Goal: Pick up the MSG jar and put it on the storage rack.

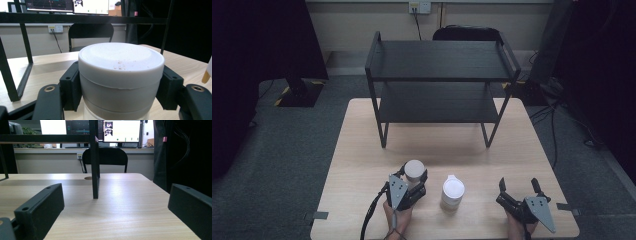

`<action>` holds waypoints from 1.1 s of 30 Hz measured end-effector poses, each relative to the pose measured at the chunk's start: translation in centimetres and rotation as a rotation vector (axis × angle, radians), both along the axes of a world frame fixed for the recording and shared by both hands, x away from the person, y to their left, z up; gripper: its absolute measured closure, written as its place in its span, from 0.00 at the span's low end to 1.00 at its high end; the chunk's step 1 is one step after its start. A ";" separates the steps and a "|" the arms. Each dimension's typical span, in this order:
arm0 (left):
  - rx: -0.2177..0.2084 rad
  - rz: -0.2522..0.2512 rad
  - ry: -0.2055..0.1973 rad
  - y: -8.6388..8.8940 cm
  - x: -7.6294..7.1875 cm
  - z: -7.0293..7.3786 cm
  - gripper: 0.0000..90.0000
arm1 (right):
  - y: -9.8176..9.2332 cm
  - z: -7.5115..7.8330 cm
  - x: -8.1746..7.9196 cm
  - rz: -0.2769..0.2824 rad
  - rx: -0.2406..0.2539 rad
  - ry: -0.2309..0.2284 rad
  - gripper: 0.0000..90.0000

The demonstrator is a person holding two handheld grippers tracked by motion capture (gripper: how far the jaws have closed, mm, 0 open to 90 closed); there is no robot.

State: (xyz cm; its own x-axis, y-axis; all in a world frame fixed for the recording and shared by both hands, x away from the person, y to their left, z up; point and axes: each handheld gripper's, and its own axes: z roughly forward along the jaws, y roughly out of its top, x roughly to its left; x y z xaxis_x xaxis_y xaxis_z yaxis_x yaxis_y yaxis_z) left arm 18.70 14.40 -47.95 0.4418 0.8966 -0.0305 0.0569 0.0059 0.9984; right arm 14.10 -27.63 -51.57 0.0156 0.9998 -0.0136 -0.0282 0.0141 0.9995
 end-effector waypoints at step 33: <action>0.039 -0.177 -0.059 3.1 1.2 5.3 0.38 | -0.1 0.0 0.0 0.006 0.001 0.000 0.00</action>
State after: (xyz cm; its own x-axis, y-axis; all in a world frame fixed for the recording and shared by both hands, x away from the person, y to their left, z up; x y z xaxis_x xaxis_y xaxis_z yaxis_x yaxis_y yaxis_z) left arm 19.85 17.54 -42.64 0.5926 0.8048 0.0334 -0.0050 -0.0377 0.9993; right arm 14.10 -27.74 -51.56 0.0094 0.9999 -0.0126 -0.0281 0.0128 0.9995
